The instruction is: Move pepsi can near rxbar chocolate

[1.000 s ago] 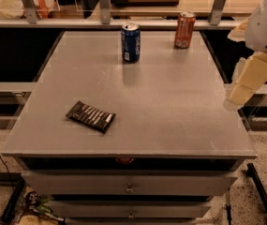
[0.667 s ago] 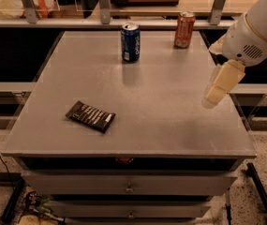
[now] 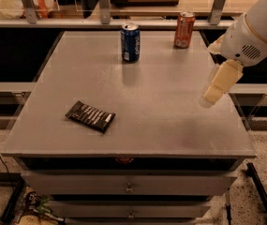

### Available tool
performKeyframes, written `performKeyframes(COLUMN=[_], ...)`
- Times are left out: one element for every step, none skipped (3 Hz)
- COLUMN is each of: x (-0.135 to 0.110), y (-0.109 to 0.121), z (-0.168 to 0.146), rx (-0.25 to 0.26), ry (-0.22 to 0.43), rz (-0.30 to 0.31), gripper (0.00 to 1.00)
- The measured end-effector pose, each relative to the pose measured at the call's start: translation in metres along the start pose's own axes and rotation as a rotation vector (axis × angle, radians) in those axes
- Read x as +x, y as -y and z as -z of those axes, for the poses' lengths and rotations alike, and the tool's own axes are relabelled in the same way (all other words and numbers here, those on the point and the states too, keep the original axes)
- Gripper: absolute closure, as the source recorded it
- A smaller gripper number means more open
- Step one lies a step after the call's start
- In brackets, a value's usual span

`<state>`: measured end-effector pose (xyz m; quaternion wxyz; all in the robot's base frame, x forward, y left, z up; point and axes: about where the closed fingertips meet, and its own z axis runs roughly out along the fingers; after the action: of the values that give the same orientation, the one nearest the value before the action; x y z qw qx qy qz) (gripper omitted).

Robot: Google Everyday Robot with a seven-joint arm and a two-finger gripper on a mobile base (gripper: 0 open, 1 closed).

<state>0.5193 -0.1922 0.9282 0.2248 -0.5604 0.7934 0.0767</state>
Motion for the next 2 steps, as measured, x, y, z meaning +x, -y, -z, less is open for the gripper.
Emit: performKeyframes(x=[-0.027,-0.068], y=[0.01,0.02], z=[-0.023,-0.059], rx=[-0.031,-0.08], ry=[0.088,0.196], rz=[0.022,0.045], gripper=[0.0,0.0])
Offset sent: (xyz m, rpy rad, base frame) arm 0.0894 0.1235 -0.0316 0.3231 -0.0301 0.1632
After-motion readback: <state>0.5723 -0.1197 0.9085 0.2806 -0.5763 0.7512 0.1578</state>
